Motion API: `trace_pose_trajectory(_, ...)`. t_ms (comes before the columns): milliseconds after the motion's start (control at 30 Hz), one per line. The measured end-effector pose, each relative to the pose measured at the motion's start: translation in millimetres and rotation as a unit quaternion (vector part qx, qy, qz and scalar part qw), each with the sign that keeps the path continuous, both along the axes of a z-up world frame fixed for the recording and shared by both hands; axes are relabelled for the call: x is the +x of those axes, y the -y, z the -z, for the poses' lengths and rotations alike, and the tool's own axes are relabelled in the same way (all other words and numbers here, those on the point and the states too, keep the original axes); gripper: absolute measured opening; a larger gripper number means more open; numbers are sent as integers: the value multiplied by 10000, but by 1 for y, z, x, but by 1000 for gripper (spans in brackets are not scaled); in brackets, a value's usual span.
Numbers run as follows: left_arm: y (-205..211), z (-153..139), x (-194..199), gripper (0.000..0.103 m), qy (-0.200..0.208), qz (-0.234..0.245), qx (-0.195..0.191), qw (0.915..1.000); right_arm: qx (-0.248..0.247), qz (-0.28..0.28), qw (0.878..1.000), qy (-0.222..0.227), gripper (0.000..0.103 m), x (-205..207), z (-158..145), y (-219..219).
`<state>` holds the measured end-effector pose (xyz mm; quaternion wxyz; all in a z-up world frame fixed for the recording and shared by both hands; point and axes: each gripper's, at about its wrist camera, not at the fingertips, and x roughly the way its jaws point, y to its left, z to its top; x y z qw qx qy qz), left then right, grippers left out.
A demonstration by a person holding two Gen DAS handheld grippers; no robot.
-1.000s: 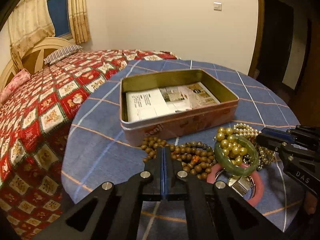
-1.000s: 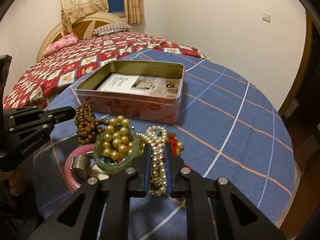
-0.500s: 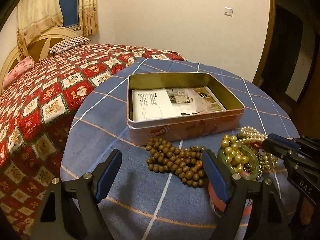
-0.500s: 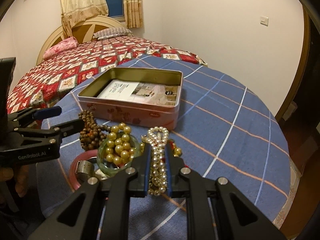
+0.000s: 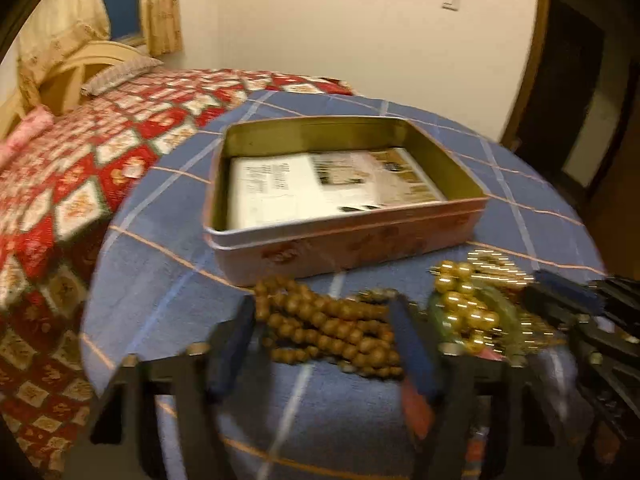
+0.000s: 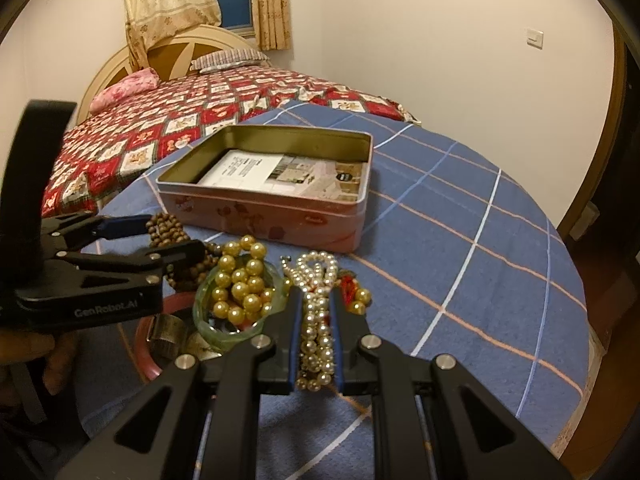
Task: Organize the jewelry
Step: 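Lift the brown bead strand with the left gripper over the tin while the right gripper holds the pearls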
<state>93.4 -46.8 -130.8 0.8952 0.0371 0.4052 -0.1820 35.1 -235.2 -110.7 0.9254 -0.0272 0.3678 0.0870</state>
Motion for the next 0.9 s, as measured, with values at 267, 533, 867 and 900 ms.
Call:
trace_pose_trajectory(267,-1,-4,-8,22,120,153,55,9998,-12,1,10000,21,15,-1,-1,0)
trace_pose_trajectory(533,-9,-16,-20,6,211,295,-112,9993,7,56,9998,165,15,-5,-11,3)
trace_pose_trajectory(867,-20,-65,-34,6,981,189,-92,9950,0,85,9988,475,9,-10,-35,4)
trace_pose_trajectory(900,-21,-70,-34,6,1047,182,-102,9943,-18,79,9986,514,9,-10,-39,4)
